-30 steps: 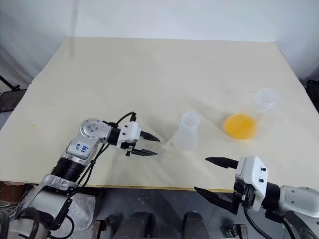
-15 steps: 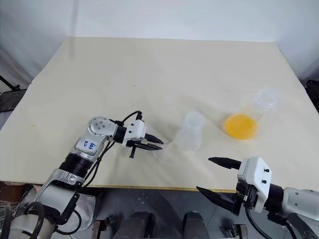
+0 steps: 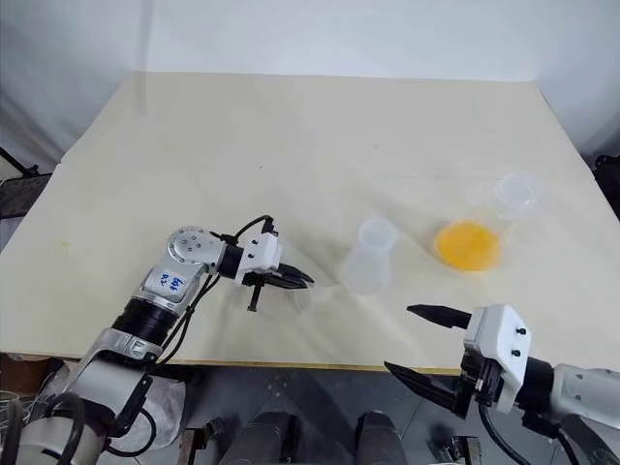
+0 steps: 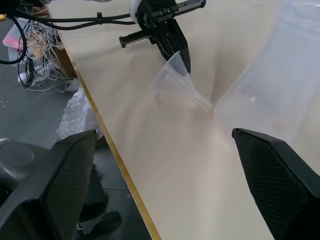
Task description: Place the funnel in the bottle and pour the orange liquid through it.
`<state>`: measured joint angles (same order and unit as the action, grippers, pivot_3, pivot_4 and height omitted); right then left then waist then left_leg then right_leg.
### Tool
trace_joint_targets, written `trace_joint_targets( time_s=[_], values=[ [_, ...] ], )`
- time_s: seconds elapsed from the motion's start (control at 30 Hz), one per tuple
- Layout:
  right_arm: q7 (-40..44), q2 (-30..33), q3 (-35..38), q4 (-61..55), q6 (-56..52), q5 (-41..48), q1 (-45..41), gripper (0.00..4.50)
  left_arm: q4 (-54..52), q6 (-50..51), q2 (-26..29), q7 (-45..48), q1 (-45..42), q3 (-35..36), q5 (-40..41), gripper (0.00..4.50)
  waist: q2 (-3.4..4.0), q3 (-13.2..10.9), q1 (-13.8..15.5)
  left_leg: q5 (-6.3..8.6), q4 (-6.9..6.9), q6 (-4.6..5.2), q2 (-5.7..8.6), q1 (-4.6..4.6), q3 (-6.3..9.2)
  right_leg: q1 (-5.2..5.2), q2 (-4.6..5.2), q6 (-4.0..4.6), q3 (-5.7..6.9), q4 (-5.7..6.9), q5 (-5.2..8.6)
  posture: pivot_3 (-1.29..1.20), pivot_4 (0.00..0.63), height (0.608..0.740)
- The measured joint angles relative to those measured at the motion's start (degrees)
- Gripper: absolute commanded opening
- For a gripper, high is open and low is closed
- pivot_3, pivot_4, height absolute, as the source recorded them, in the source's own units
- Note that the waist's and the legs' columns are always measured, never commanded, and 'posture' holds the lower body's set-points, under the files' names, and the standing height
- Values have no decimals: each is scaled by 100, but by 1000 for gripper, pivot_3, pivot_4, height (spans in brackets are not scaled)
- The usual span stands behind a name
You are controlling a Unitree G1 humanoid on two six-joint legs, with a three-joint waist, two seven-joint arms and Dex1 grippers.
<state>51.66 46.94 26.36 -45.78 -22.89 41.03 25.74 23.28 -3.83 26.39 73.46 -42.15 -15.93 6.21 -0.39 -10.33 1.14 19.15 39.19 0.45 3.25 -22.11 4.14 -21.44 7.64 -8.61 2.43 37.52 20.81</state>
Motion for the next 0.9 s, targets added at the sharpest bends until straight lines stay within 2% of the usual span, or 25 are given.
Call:
trace_joint_targets(
  time_s=[0.33,0.47,0.57,0.67,0.9],
  values=[
    [69,21,55,103,-26,3,-266,4500,-1140,2062,1318,967,60,411,818,31,0,0,-51,0,0,0,-5,0,7,0,-1,0,-1,4,0,0,150,740],
    [155,36,52,168,-59,1,-442,4500,-1332,3175,1807,1255,-373,672,1426,31,0,0,-46,0,1,0,-2,-2,9,1,0,0,-1,2,0,0,150,740],
    [227,86,46,305,-70,-6,-591,4500,-1282,3622,2049,1260,-812,842,1764,31,0,0,-48,0,0,0,-2,-1,12,1,0,0,0,4,0,0,150,740],
    [277,90,44,445,-73,-10,-770,4500,-1060,3814,2100,1260,-1130,899,1938,31,0,0,-62,0,-1,0,-2,-1,11,1,0,0,0,3,0,0,150,740],
    [167,91,44,837,-136,39,-1375,4500,-914,4528,1836,1257,-1977,617,2099,31,-1,-1,-88,0,-2,0,-1,-3,13,1,1,0,4,3,0,0,150,740]
  ],
)
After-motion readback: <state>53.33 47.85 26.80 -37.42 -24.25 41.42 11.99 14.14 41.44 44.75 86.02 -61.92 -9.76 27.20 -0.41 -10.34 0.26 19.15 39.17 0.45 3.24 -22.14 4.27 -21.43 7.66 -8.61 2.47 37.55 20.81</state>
